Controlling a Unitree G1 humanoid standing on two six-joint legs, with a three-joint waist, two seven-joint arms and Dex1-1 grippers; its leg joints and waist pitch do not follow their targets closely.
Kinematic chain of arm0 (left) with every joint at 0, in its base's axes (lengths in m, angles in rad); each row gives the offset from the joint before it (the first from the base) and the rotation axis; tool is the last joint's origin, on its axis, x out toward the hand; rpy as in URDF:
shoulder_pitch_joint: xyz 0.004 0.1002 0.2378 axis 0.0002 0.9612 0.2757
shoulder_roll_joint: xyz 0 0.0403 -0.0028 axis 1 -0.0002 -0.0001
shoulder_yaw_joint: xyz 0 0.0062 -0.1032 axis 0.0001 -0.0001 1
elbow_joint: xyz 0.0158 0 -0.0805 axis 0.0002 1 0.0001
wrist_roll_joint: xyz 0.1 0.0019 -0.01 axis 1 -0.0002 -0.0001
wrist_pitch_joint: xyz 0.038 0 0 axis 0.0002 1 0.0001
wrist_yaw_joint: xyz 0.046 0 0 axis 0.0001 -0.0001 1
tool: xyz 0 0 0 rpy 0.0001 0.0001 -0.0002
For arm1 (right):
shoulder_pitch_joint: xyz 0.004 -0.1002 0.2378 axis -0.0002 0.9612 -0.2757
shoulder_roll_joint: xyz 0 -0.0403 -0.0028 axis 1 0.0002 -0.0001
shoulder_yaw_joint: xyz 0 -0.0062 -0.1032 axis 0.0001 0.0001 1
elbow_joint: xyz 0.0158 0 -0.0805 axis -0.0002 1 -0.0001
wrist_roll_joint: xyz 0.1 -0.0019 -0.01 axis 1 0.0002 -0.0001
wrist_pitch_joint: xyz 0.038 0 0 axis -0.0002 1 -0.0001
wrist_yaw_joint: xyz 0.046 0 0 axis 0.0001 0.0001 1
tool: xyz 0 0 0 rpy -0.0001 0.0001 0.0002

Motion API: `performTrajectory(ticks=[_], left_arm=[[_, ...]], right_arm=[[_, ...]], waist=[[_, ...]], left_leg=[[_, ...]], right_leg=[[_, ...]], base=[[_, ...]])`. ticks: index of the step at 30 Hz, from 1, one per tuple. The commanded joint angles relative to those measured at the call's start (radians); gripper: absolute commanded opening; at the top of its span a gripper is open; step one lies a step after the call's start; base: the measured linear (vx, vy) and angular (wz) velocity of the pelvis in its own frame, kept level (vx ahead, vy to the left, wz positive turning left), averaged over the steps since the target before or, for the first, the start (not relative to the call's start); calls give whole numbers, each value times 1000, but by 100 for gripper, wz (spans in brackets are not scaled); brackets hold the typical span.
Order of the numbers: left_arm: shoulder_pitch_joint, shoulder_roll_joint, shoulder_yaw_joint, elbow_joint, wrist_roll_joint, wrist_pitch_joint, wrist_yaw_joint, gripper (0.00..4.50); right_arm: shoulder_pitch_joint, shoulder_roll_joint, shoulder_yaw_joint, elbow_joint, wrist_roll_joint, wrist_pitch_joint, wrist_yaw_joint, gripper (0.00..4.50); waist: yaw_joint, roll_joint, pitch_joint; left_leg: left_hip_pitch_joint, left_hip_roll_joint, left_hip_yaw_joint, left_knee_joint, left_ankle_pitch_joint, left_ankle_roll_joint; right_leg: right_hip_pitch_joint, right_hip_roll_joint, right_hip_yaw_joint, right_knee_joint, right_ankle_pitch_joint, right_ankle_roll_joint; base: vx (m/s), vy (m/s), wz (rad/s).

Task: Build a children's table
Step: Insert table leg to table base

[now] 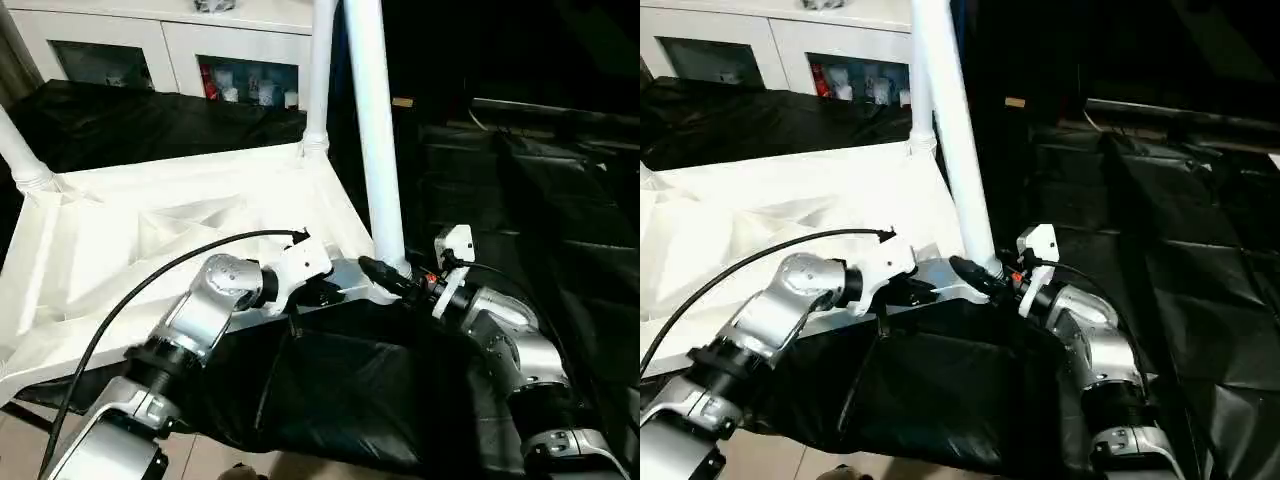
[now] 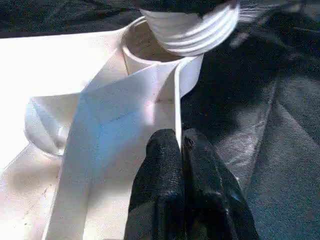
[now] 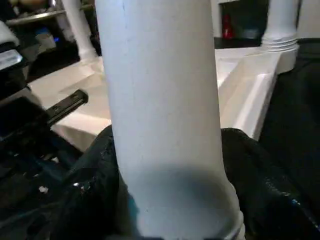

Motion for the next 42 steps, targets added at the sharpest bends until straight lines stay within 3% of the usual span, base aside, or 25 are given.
performTrajectory(ticks=[1, 3, 5, 9, 11, 13, 14, 17, 20, 23, 24, 26, 30, 32, 33, 35, 37, 38, 42], left_arm=[[-21, -2, 53, -81, -74, -25, -36, 54], [-9, 6, 100, -147, -180, 37, -115, 66], [-6, 8, 116, -166, -212, 58, -135, 89], [-16, 1, 198, -183, -318, 114, -153, 107], [-34, -17, 237, -153, -345, 123, -120, 137], [-44, -29, 253, -137, -354, 134, -93, 140], [-52, -39, 263, -121, -354, 140, -68, 154], [-69, -64, 280, -97, -367, 152, -37, 185], [-86, -96, 304, -92, -419, 188, -29, 192], [-121, -153, 340, -95, -512, 239, -43, 226], [-129, -162, 343, -95, -523, 247, -45, 229], [-139, -175, 349, -92, -536, 252, -43, 265], [-169, -212, 361, -88, -585, 279, -62, 281], [-179, -219, 372, -82, -608, 292, -65, 316], [-179, -219, 372, -82, -608, 292, -65, 317], [-182, -214, 372, -85, -615, 305, -71, 272], [-182, -208, 371, -88, -616, 309, -71, 284], [-180, -206, 371, -89, -614, 309, -69, 253], [-180, -203, 387, -86, -629, 323, -53, 224]], right_arm=[[15, -1, -4, -4, -6, 19, -10, 265], [5, 1, -10, -12, 7, 19, -13, 265], [2, 1, -12, -15, 13, 21, -11, 265], [0, -1, -10, -54, 34, 38, 3, 265], [1, 1, -9, -84, 48, 50, 12, 265], [2, 4, -10, -102, 56, 58, 13, 265], [2, 7, -9, -117, 62, 65, 15, 265], [0, 15, -5, -151, 77, 82, 21, 265], [0, 22, 3, -185, 94, 100, 27, 265], [10, 21, 26, -233, 113, 142, 51, 265], [12, 20, 31, -243, 116, 152, 56, 264], [15, 19, 36, -252, 117, 161, 62, 264], [30, 4, 55, -287, 131, 199, 90, 264], [34, -5, 60, -299, 139, 218, 97, 264], [34, -5, 60, -299, 139, 218, 97, 264], [37, -18, 67, -311, 146, 239, 113, 264], [40, -27, 73, -323, 154, 260, 127, 264], [39, -31, 70, -324, 154, 262, 127, 264], [35, -37, 62, -325, 156, 271, 120, 264]], waist=[[2, 3, -74], [5, 6, -74], [3, 5, -71], [0, -1, -68], [0, -1, -67], [0, -1, -67], [0, -7, -68], [0, -4, -68], [2, -4, -71], [5, -5, -72], [5, -10, -71], [4, -9, -70], [5, -10, -69], [4, -14, -69], [5, -14, -69], [5, -9, -70], [5, -11, -70], [6, -9, -71], [5, -16, -70]], left_leg=[[10, 39, -8, -62, -35, 79], [11, 42, -8, -62, -23, 80], [10, 42, -6, -64, -39, 80], [11, 40, -3, -65, -64, 76], [11, 39, -3, -65, -67, 75], [12, 39, -4, -65, -73, 77], [12, 40, -4, -65, -71, 77], [10, 37, -5, -64, -60, 78], [11, 37, -5, -63, -44, 81], [9, 36, -5, -60, -22, 91], [9, 35, -4, -59, -25, 97], [8, 36, -4, -60, -29, 101], [7, 36, -5, -60, -32, 98], [6, 35, -5, -59, -28, 102], [7, 34, -5, -58, -27, 104], [8, 35, -6, -58, -26, 103], [7, 34, -6, -57, -23, 103], [7, 35, -7, -56, -16, 105], [7, 35, -6, -57, -25, 105]], right_leg=[[60, -58, 27, -44, 161, -320], [59, -59, 25, -41, 175, -337], [58, -56, 24, -42, 157, -342], [58, -54, 25, -48, 82, -321], [57, -53, 25, -48, 70, -313], [57, -54, 26, -51, 57, -304], [57, -54, 26, -51, 55, -300], [57, -54, 27, -52, 50, -292], [58, -54, 26, -49, 77, -299], [59, -54, 26, -46, 114, -311], [60, -54, 25, -46, 113, -313], [59, -54, 25, -47, 100, -311], [61, -54, 25, -50, 80, -305], [62, -55, 25, -50, 83, -306], [62, -55, 26, -49, 82, -307], [62, -54, 25, -49, 78, -304], [63, -52, 25, -49, 84, -301], [63, -53, 25, -47, 99, -301], [64, -53, 25, -49, 81, -302]], base=[[0, 0, 0], [0, 0, 0], [0, 0, 0], [0, 0, 0], [0, 0, 0], [0, 0, 0], [0, 0, 0], [0, 0, 0], [0, 0, 0], [0, 0, 0], [0, 0, 0], [0, 0, 0], [0, 0, 0], [0, 0, 0], [0, 0, 0], [0, 0, 0], [0, 0, 0], [0, 0, 0], [0, 0, 0]])
